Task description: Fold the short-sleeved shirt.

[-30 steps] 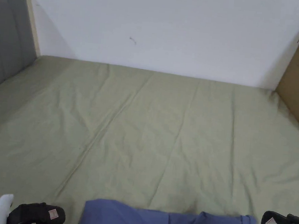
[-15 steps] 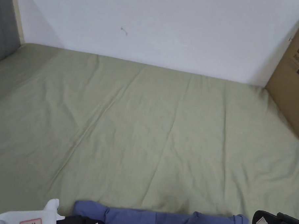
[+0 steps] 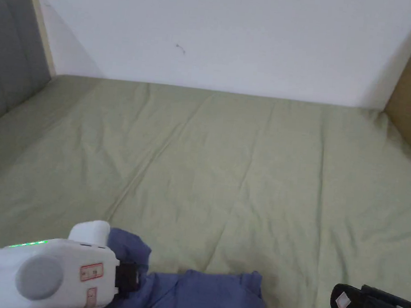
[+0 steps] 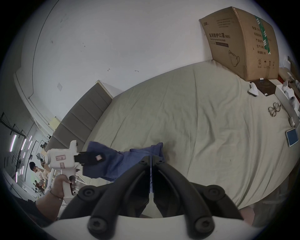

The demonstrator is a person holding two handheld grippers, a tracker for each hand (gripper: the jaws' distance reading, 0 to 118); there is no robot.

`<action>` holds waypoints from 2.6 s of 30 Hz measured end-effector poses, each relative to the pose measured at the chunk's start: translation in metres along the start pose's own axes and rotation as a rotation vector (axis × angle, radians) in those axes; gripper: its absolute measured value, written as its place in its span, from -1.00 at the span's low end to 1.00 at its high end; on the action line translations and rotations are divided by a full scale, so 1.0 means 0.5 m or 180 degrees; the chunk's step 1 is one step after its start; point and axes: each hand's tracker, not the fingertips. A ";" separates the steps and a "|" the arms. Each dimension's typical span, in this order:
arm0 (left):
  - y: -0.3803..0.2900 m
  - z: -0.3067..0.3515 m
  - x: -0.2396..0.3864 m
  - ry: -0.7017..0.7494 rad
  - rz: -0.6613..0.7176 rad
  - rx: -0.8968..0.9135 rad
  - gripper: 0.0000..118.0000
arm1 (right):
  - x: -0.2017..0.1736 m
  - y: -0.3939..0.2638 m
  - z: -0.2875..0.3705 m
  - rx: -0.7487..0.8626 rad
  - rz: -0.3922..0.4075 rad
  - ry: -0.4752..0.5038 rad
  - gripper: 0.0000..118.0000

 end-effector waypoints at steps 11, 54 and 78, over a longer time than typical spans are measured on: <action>0.024 -0.014 0.204 -0.0902 -0.0349 -0.0013 0.94 | 0.043 -0.026 0.041 0.0011 -0.0147 -0.0019 -0.97; -0.135 0.275 0.188 0.0764 -0.1348 0.3200 -0.95 | -0.101 -0.055 0.116 0.2451 0.1346 -0.1110 -0.97; -0.091 0.117 -0.043 -0.0432 -0.0450 0.0762 -0.93 | 0.009 -0.132 -0.379 -0.1443 0.0827 -0.0477 -0.97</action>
